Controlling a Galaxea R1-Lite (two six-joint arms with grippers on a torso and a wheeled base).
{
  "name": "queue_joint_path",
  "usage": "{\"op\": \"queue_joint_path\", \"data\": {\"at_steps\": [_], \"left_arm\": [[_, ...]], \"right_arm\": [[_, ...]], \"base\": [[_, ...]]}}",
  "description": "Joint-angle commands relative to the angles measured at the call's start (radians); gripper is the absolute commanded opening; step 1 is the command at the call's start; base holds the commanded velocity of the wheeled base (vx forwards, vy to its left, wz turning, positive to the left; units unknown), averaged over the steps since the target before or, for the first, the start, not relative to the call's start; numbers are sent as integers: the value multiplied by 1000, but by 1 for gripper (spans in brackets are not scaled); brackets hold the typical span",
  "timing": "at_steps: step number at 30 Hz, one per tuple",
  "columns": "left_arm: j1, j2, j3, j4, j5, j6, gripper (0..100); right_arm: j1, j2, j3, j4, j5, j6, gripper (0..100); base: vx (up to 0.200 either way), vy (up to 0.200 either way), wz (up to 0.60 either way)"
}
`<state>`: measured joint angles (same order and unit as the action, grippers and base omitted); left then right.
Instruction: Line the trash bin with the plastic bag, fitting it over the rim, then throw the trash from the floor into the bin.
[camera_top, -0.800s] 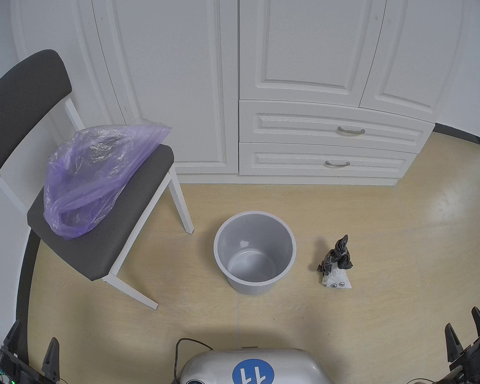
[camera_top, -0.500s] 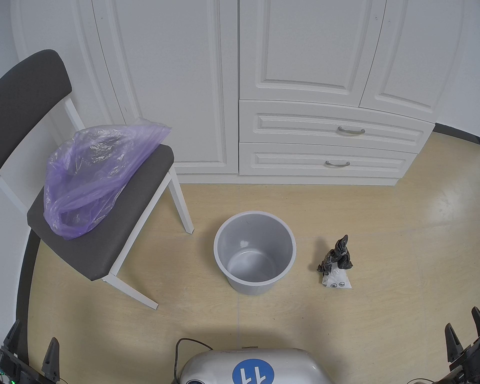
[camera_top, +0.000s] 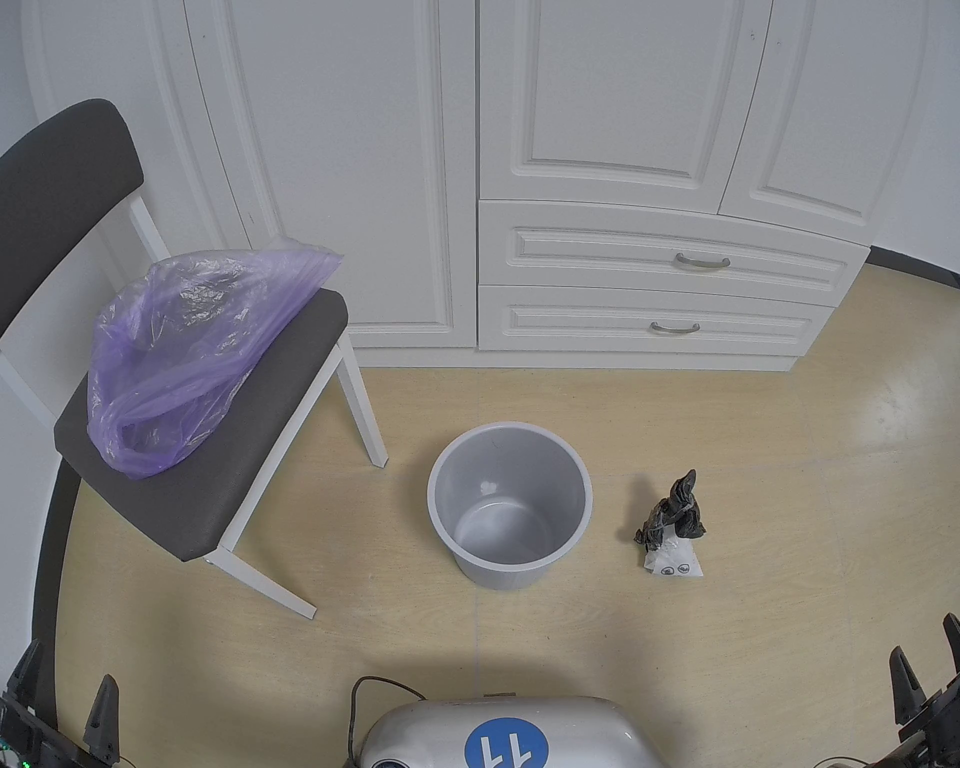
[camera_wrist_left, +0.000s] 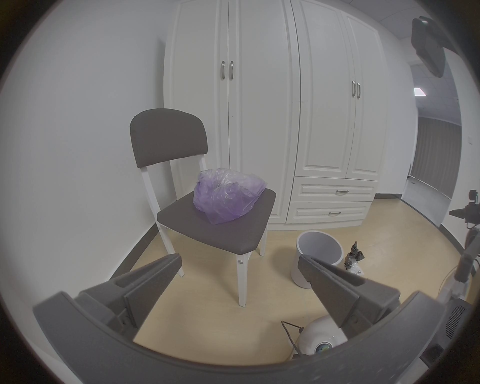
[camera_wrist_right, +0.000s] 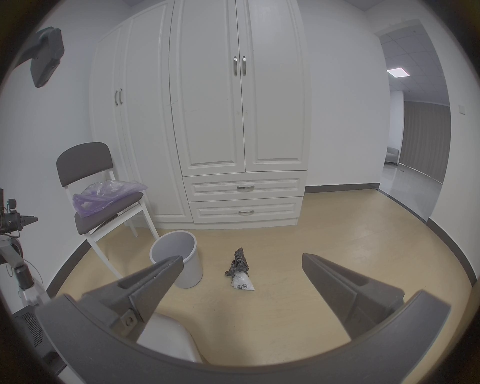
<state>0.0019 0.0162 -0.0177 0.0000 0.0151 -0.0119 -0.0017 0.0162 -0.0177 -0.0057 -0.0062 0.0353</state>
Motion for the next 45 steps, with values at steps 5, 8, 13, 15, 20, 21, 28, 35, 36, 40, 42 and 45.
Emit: {"op": "queue_joint_path", "data": {"at_steps": [5, 8, 13, 15, 20, 21, 28, 35, 36, 40, 42, 45], "left_arm": [[1, -15, 18, 0, 0, 0, 100], [0, -15, 18, 0, 0, -2, 100], [0, -15, 18, 0, 0, 0, 100], [1, -15, 18, 0, 0, 0, 100], [1, -16, 18, 0, -3, 3, 100], [1, -15, 18, 0, -3, -3, 100], [0, -13, 18, 0, 19, -34, 100], [1, -16, 18, 0, 8, 21, 100], [1, -16, 18, 0, -3, 33, 100], [1, -16, 18, -2, -23, 43, 100], [1, -16, 18, -3, -23, 41, 100], [3, -16, 18, -3, -23, 43, 100]], "right_arm": [[0, -15, 16, 0, 0, 0, 100], [0, -15, 16, 0, 0, 1, 100], [0, -15, 16, 0, 0, 1, 100], [0, -15, 16, 0, 0, 0, 100], [0, -15, 16, 1, 0, -3, 100], [0, -13, 18, 1, 0, -3, 100], [-1, -15, 18, 1, 2, -5, 100], [-3, -15, 18, 0, 6, -5, 100], [0, -15, 16, 0, 8, -5, 100], [-1, -15, 16, 0, 3, -5, 100], [-3, -15, 16, 0, 2, -15, 100], [-3, -15, 16, -2, 8, -46, 100]], "base": [[0, 0, 0], [0, 0, 0], [0, 0, 0], [0, 0, 0], [0, 0, 0], [0, 0, 0], [0, 0, 0], [0, 0, 0], [0, 0, 0], [0, 0, 0], [0, 0, 0], [0, 0, 0]]}}
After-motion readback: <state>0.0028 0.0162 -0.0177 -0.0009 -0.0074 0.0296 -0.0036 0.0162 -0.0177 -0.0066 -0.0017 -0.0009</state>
